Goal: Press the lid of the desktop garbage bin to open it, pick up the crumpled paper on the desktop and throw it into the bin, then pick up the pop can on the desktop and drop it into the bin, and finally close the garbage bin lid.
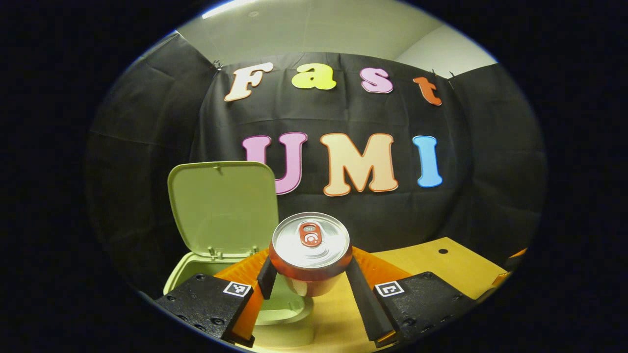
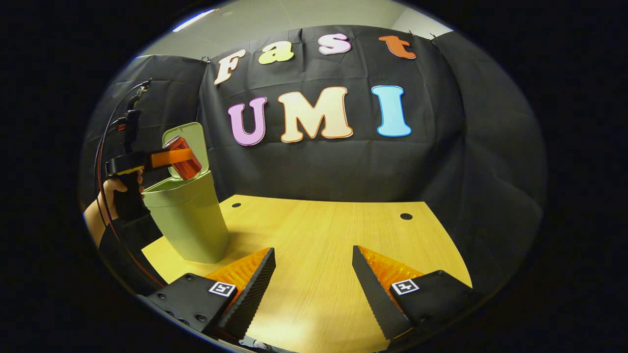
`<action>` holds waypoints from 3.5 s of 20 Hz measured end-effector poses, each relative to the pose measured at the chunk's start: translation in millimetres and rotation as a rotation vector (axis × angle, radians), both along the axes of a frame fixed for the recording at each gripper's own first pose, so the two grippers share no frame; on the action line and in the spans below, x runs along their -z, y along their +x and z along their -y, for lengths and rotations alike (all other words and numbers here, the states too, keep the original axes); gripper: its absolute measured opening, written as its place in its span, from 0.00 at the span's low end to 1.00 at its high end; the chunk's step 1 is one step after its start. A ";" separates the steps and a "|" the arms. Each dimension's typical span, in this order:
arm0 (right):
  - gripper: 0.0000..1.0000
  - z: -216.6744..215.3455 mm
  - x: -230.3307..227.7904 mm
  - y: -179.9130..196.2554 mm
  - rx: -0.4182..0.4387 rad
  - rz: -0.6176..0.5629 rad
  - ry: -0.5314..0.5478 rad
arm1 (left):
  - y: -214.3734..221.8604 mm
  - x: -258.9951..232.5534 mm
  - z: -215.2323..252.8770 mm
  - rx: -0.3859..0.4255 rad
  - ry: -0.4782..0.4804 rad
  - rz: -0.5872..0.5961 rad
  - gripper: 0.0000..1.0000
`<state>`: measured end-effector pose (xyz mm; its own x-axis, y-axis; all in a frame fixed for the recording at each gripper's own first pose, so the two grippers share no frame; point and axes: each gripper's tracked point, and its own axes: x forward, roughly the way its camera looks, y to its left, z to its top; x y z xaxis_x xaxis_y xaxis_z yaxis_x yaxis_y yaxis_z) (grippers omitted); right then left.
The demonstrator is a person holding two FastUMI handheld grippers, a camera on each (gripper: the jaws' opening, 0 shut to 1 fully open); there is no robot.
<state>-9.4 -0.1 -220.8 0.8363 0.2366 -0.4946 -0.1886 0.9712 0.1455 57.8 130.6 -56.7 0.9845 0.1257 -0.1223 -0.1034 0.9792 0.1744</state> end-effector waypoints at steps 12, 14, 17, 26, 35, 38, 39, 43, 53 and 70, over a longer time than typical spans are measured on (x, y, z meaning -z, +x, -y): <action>0.99 -21.3 -2.6 13.9 -0.031 0.006 0.001 | -18.5 -12.6 -82.6 -0.182 0.045 0.032 0.82; 0.99 -24.0 -3.5 14.3 -0.030 0.007 0.005 | -15.0 -25.3 -84.8 -0.187 0.049 0.048 0.91; 0.99 -25.8 -3.9 14.4 -0.023 0.013 0.001 | -4.8 -50.4 -89.0 -0.197 0.050 0.076 0.91; 0.99 -7.2 -2.2 5.8 0.078 0.021 -0.011 | 46.1 -137.8 -106.2 -0.188 0.090 0.173 0.92; 0.99 3.4 7.9 -9.4 0.148 -0.007 -0.011 | 98.1 -148.0 -135.0 -0.213 0.088 0.113 0.92; 0.99 5.9 9.9 -11.1 0.149 -0.011 -0.019 | 108.3 -128.9 -137.6 -0.212 0.065 0.027 0.92; 0.99 5.9 10.7 -11.0 0.148 -0.015 -0.013 | 110.3 -131.6 -137.5 -0.210 0.038 0.031 0.91; 0.99 6.1 16.8 -11.2 0.147 -0.031 0.000 | 104.4 -126.8 -135.1 -0.206 -0.006 -0.006 0.92; 0.98 -13.5 9.2 9.1 0.070 -0.018 0.017 | 53.7 -117.5 -106.7 -0.178 -0.060 0.015 0.90; 0.95 -49.7 10.6 15.6 -0.054 -0.029 0.014 | -20.4 -48.7 -84.7 -0.163 -0.062 -0.038 0.90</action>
